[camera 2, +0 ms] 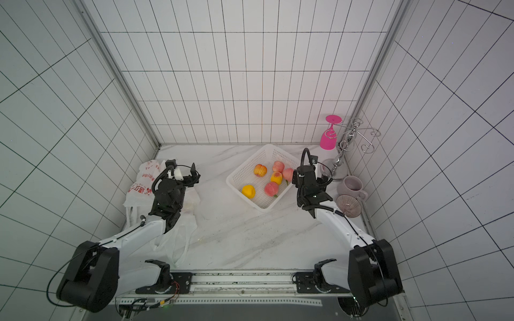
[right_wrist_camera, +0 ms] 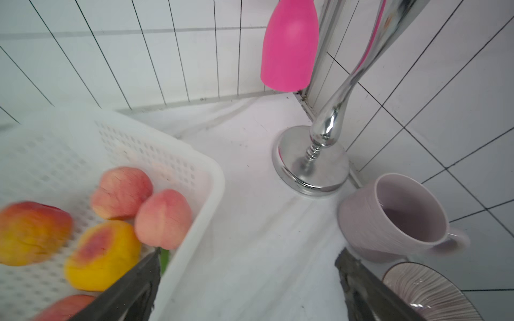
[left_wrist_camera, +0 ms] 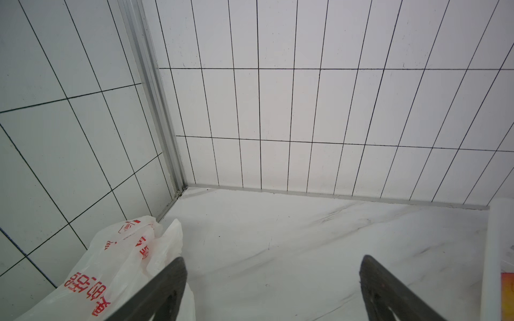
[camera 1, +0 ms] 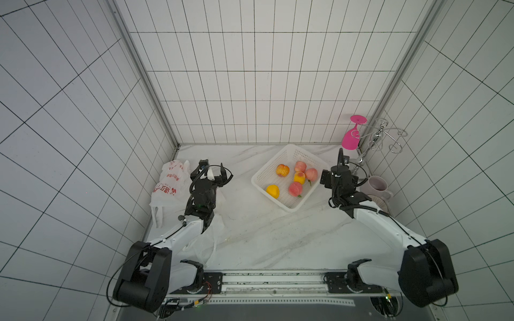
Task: Place the peach into a plastic bag & tie a knot
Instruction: Adjust the basket at the center of the board.
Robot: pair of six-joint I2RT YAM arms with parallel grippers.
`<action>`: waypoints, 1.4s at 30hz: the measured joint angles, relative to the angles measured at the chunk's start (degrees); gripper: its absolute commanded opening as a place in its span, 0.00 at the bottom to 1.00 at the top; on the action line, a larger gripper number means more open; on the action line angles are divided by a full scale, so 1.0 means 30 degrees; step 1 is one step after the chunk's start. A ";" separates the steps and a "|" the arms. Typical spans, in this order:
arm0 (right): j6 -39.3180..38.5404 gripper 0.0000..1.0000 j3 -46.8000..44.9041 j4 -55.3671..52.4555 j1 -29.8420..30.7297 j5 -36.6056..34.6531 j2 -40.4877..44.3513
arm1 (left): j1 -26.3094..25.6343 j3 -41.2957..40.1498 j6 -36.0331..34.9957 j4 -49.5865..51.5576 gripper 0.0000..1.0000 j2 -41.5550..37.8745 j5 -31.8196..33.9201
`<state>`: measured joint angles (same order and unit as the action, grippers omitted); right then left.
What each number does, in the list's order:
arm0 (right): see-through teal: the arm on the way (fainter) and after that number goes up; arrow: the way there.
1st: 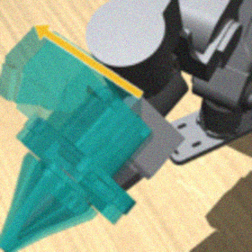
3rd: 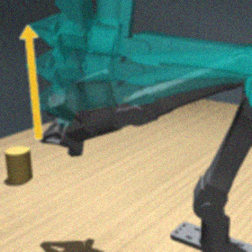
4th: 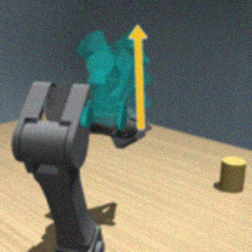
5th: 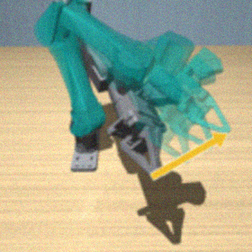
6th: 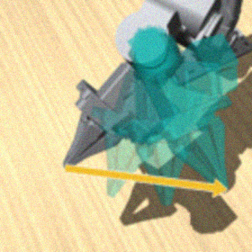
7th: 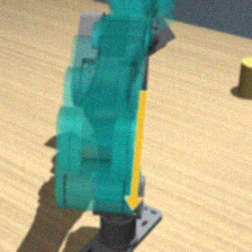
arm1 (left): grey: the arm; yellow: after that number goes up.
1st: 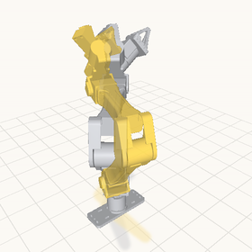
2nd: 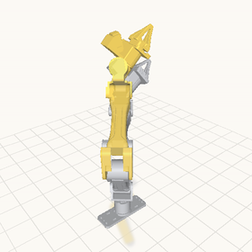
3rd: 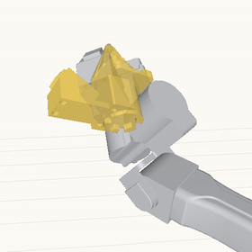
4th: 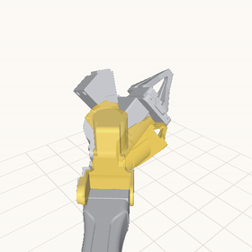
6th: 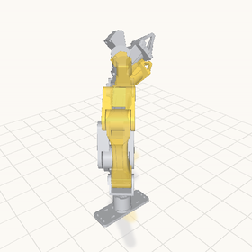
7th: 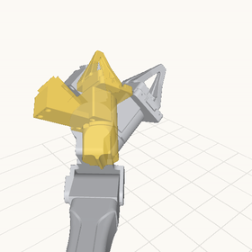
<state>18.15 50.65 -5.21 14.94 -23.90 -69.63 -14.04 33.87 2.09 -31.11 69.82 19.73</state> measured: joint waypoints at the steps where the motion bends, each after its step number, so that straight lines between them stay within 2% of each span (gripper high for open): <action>1: 0.0699 0.93 0.0488 -0.0670 -0.0379 0.1224 0.0539 | 0.0000 0.0933 0.0648 0.1049 0.98 -0.0015 -0.0131; 4: 0.2798 0.91 0.0678 -0.3111 -0.1333 0.4663 0.2390 | 0.0546 0.4648 0.3905 0.5115 0.98 0.0153 -0.1421; 5: 0.3475 0.91 0.0678 -0.4051 -0.1406 0.5639 0.2659 | 0.1304 0.5785 0.5027 0.5982 0.92 0.0226 -0.2805; 6: 0.4124 0.91 0.0678 -0.4932 -0.1370 0.6710 0.2688 | 0.2200 0.6499 0.5858 0.6215 0.81 0.0277 -0.4437; 8: 0.5275 0.91 0.0678 -0.6295 -0.1115 0.8400 0.2266 | 0.3840 0.7431 0.7169 0.6608 0.76 0.0357 -0.7002; 10: 0.6441 0.91 0.0663 -0.7249 -0.0561 0.9719 0.1508 | 0.4422 0.8480 0.7643 0.8000 0.76 0.0554 -0.8174; 15: 0.9041 0.85 0.0670 -0.7293 0.1282 1.1868 -0.0663 | 0.2280 1.1570 0.6594 1.2713 0.76 0.1450 -0.8109; 19: 1.0433 0.81 0.0721 -0.6084 0.1676 1.3107 -0.3534 | 0.0699 1.3041 0.5603 1.6014 0.75 0.1756 -0.7366; 21: 1.0783 0.77 0.1086 -0.5829 0.1676 1.3172 -0.5144 | 0.0495 1.3165 0.5428 1.7223 0.74 0.1683 -0.7111; 23: 1.0841 0.63 0.2164 -0.6033 0.1647 1.2859 -0.6732 | 0.0444 1.3172 0.5355 1.8418 0.73 0.1632 -0.6943; 25: 1.0499 0.55 0.4014 -0.6521 0.1625 1.2094 -0.8218 | 0.0423 1.3180 0.5319 1.9358 0.73 0.1574 -0.6936; 28: 0.9792 0.50 0.7074 -0.7388 0.1392 1.0520 -1.0018 | 0.0415 1.3391 0.5311 2.0604 0.73 0.1450 -0.6943; 32: 0.8568 0.28 0.9194 -0.8000 0.0838 0.8517 -1.0826 | 0.0306 1.4316 0.5355 2.1646 0.72 0.1253 -0.7082; 36: 0.7198 0.12 1.0426 -0.8859 0.0000 0.6958 -1.1271 | 0.0066 1.5409 0.5457 2.1988 0.71 0.1188 -0.7315; 37: 0.6790 0.13 1.0775 -0.9209 -0.0262 0.6623 -1.1387 | -0.0015 1.5642 0.5464 2.2097 0.71 0.1188 -0.7380; 39: 0.6113 0.25 1.1227 -0.9777 -0.0546 0.6076 -1.1431 | -0.0109 1.6145 0.5464 2.2505 0.71 0.1224 -0.7351; 41: 0.5391 0.47 1.1744 -1.0688 -0.0568 0.5348 -1.1315 | -0.0197 1.6728 0.5450 2.3030 0.71 0.1377 -0.7082; 42: 0.5042 0.53 1.1861 -1.1030 -0.0350 0.4932 -1.1125 | -0.0204 1.6990 0.5442 2.3256 0.71 0.1464 -0.6878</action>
<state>33.28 86.24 -38.30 13.89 -9.10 -103.00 -14.66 84.84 18.41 38.65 74.22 -0.91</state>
